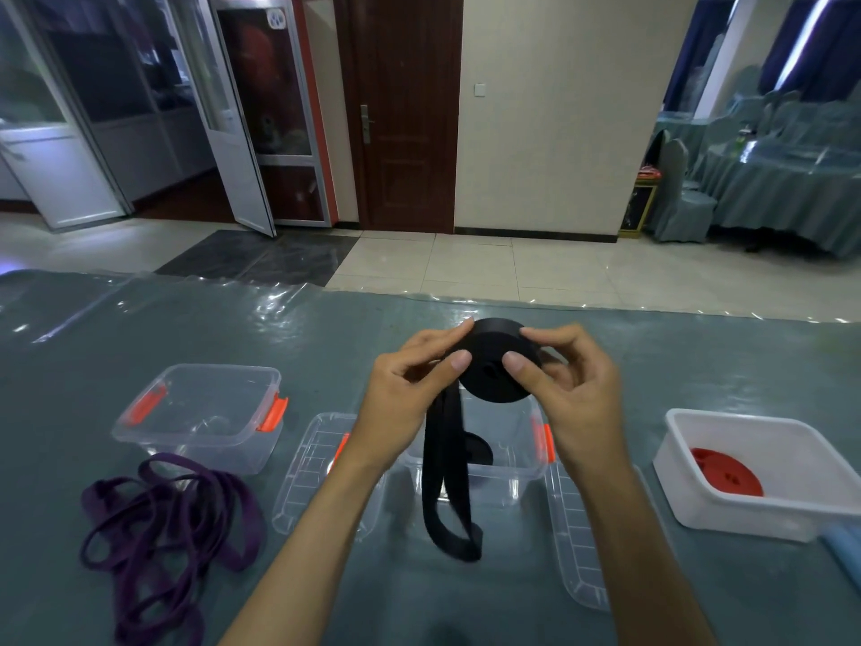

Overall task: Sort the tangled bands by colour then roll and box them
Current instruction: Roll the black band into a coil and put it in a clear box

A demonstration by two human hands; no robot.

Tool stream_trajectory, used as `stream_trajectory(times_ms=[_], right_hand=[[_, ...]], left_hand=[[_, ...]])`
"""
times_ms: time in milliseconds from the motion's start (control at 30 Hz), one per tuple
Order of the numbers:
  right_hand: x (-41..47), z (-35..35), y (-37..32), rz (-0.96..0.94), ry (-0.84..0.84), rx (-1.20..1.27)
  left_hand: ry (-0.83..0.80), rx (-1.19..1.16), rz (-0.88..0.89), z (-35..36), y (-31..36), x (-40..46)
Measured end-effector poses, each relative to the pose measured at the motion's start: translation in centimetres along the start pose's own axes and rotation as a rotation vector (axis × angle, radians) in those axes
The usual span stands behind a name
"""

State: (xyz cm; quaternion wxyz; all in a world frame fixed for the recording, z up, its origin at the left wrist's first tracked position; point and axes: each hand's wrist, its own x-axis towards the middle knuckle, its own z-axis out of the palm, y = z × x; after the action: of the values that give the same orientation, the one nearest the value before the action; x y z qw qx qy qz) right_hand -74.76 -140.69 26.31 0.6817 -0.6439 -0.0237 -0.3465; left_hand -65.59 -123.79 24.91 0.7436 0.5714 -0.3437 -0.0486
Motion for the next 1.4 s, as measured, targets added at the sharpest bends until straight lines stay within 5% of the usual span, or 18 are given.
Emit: stream_trajectory(times_ms=[167,333,567,733,933,1100,1400], right_hand=[[-0.2,-0.6,0.6,0.09,-0.1,-0.036],[0.3,-0.5,0.5,-0.015,-0.044,-0.064],[0.5,-0.7,0.7,0.122,-0.101,-0.047],[0.6,-0.5,1.4,0.072,-0.076,-0.029],[1.4,-1.3,1.5,0.144,-0.195,-0.05],[0.9,-0.8,1.9,-0.051,-0.129,-0.037],[0.9,-0.9,1.7,0.021,-0.174,-0.127]], left_hand=[[0.127,-0.034,0.042,0.6,0.2,0.3],[-0.056,-0.039,-0.037,-0.2,-0.8,0.4],[0.145,-0.034,0.055,0.5,-1.4,0.1],[-0.008,-0.051,-0.043,-0.4,-1.4,0.5],[0.129,-0.025,-0.01,0.2,-2.4,0.3],[0.019,-0.024,-0.019,-0.4,-2.1,0.4],[-0.012,-0.009,-0.095,-0.9,-1.8,0.2]])
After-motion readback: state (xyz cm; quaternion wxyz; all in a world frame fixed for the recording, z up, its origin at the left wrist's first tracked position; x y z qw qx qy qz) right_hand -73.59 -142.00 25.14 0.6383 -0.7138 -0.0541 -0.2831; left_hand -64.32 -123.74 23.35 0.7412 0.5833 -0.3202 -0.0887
